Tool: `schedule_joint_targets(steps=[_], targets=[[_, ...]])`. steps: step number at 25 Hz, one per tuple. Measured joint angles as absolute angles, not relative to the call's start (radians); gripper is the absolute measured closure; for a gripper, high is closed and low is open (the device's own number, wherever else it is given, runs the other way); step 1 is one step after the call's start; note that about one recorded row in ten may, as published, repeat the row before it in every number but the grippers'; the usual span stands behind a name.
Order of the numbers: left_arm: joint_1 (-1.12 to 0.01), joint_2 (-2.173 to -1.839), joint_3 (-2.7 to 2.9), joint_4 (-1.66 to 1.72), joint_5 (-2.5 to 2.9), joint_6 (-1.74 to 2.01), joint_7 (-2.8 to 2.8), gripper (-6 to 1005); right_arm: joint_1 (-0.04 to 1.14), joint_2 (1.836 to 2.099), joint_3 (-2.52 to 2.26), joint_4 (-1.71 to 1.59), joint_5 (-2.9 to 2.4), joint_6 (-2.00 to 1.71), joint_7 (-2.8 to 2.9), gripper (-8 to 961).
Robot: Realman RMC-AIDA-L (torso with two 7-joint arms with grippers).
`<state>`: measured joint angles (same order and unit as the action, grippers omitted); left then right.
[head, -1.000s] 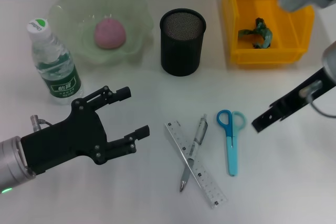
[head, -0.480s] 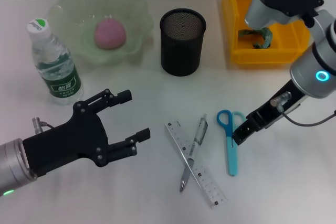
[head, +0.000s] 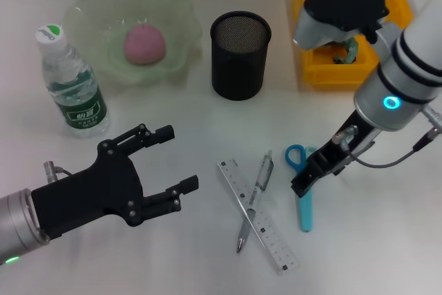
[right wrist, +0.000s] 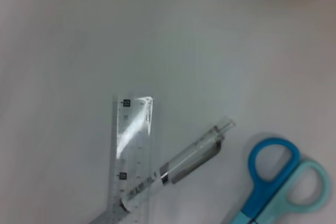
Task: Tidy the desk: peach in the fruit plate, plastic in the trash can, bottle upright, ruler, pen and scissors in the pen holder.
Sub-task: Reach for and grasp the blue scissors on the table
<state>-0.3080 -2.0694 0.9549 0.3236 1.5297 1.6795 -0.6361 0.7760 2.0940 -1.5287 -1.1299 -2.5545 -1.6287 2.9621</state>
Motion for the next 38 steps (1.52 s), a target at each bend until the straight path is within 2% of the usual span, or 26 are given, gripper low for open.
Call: schedule_joint_targets(steps=[31,36,38], targets=[[-0.322,-2.069,0.976,0.313,1.531,1.673,-0.635,197,0.845,2.094,-1.604,-0.974,-2.522,-1.537,2.962,268],[-0.322,-2.069,0.976,0.313,1.531,1.673,-0.635,197,0.846,2.094,-1.607,-0.97,-2.507,-1.528,2.962,467],[-0.322,-2.069,0.976,0.313,1.531,1.673,-0.635,197,0.847,2.094,-1.608,-0.965,-2.502,-1.525,2.962,467]])
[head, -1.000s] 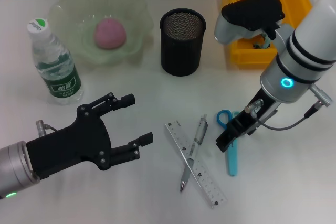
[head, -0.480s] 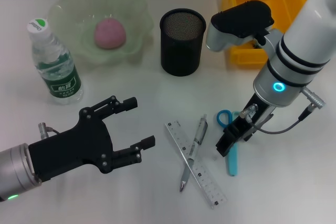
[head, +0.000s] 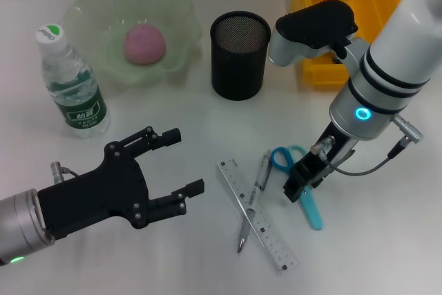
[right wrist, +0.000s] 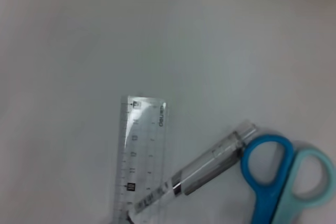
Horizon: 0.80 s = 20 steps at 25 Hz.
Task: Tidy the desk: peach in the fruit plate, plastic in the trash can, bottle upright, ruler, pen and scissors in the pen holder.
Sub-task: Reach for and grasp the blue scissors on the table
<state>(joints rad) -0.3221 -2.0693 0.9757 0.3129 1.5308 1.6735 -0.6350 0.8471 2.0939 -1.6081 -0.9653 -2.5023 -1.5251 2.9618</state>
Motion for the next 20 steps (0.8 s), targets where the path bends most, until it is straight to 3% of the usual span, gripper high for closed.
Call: schedule_joint_targets(steps=[10,20], targets=[[-0.323,-2.069,0.981,0.313,1.531,1.675,-0.635,197,0.862,2.094,-1.644,-0.946,-2.506,-1.529,2.961,466],[-0.328,-2.069,0.984,0.313,1.531,1.675,-0.635,197,0.866,2.094,-1.639,-0.934,-2.508,-1.521,2.96,692]])
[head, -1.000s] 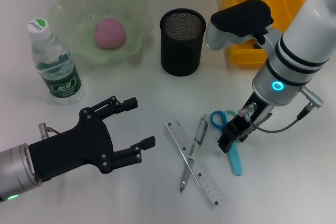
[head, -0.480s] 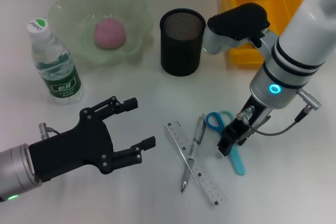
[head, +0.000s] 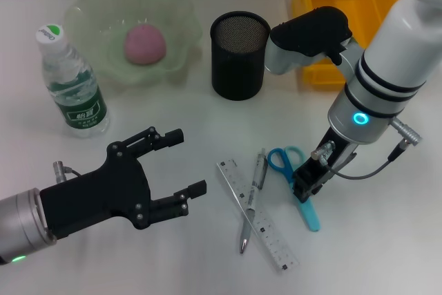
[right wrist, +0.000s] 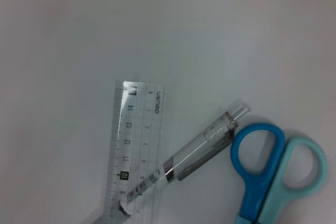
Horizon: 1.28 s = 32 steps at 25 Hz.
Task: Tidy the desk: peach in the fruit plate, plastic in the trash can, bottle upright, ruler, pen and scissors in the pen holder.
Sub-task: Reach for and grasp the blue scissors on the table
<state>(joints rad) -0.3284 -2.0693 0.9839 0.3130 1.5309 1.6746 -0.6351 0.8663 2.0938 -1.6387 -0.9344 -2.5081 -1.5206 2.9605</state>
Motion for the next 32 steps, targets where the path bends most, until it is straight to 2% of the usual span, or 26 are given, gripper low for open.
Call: schedule_joint_targets(steps=[3,9,14,28,32], targets=[[-0.329,-2.069,0.986,0.313,1.531,1.675,-0.635,197,0.866,2.094,-1.634,-0.934,-2.508,-1.522,2.961,743],[-0.331,-2.069,0.986,0.313,1.531,1.677,-0.635,197,0.862,2.094,-1.622,-0.934,-2.504,-1.529,2.961,715],[-0.331,-2.069,0.986,0.313,1.531,1.679,-0.635,197,0.862,2.094,-1.6,-0.935,-2.502,-1.532,2.961,636],[-0.331,-2.069,0.989,0.313,1.531,1.68,-0.635,197,0.869,2.094,-1.586,-0.943,-2.507,-1.543,2.961,633],[-0.332,-2.069,0.989,0.313,1.531,1.683,-0.635,197,0.872,2.094,-1.582,-0.937,-2.507,-1.54,2.961,508]])
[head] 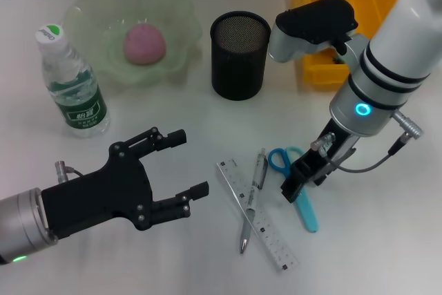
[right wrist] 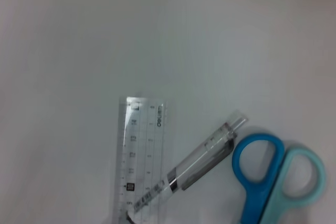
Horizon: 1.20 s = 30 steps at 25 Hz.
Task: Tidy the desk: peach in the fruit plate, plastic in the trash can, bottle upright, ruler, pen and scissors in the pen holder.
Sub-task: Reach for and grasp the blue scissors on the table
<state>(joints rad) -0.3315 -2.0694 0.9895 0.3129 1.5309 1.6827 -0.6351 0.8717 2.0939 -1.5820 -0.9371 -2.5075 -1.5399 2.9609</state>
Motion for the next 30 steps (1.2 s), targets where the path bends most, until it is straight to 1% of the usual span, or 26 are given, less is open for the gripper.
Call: schedule_joint_targets(steps=[6,16,30], targets=[[-0.334,-2.069,0.989,0.313,1.531,1.684,-0.635,197,0.88,2.094,-1.572,-0.918,-2.508,-1.534,2.962,328],[-0.339,-2.069,0.989,0.313,1.531,1.684,-0.635,197,0.922,2.094,-1.579,-0.859,-2.51,-1.523,2.963,339],[-0.342,-2.069,0.989,0.313,1.531,1.684,-0.635,197,0.943,2.094,-1.575,-0.86,-2.533,-1.53,2.964,352]])
